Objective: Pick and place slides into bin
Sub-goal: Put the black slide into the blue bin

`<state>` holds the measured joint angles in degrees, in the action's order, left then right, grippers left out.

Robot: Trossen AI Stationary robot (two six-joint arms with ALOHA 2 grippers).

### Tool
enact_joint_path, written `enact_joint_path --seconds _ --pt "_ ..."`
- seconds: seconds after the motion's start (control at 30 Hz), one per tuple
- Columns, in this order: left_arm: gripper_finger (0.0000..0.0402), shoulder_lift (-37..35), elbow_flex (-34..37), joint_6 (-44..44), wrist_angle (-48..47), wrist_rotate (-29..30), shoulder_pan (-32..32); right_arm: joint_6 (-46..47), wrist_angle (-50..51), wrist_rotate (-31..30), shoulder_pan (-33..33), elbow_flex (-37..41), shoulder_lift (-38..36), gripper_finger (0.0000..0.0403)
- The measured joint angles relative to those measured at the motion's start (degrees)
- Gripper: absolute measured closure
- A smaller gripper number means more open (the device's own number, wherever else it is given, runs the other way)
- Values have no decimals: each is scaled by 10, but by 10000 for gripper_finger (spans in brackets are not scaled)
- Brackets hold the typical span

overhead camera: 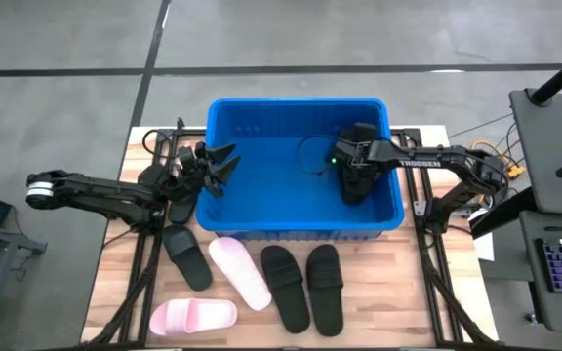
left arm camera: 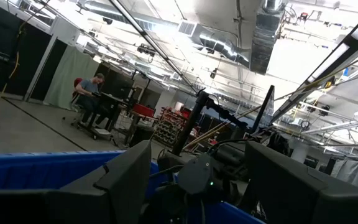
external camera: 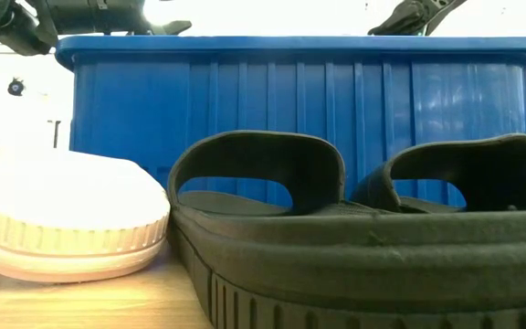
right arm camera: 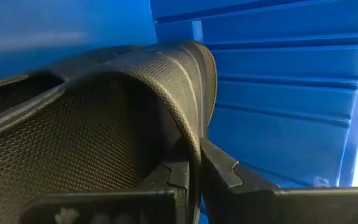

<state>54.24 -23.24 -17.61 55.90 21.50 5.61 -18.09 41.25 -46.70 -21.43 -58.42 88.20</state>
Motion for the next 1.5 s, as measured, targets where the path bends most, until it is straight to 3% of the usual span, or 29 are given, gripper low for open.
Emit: enact_joint_path --seconds 0.53,1.0,1.17,1.33,1.5 --pt "155 0 0 0 0 0 0 -27 6 36 -10 -16 1 384" --pt "155 0 0 0 0 0 0 -13 53 38 -18 -23 -6 266" --pt "155 0 0 0 0 0 0 18 86 39 -19 -23 -15 246" --pt "155 0 0 0 0 0 0 56 106 96 -19 -23 -31 231" --pt "155 0 0 0 0 0 0 61 109 98 -19 -23 -50 220"
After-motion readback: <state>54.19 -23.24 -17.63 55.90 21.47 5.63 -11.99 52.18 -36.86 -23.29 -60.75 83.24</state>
